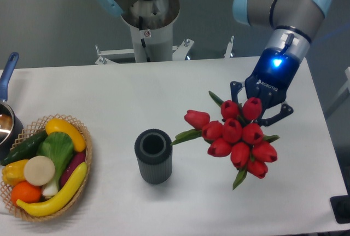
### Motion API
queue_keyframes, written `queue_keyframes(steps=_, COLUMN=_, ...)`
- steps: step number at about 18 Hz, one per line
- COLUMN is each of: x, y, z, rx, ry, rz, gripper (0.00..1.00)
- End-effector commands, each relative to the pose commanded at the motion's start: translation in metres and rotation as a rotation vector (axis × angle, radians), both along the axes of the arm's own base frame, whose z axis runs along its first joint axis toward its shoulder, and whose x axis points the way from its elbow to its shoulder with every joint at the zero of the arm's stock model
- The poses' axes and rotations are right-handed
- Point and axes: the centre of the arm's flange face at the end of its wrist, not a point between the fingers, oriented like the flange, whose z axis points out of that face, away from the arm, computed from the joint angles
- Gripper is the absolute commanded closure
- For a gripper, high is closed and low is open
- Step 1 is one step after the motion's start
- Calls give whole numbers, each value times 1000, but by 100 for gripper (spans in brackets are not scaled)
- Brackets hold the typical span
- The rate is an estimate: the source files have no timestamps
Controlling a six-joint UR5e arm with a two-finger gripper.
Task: Insert the flowers into the vase
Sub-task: 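Lift the held red tulip bouquet with the gripper, then carry the tulip bouquet over the dark grey vase, stems down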
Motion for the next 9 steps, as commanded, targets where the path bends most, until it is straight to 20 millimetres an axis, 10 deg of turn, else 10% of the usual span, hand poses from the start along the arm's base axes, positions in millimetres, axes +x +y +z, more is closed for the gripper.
queue_keyframes(steps=9, x=39, y=-5, z=-10, rx=232, ry=-41, rz=-145, gripper=93)
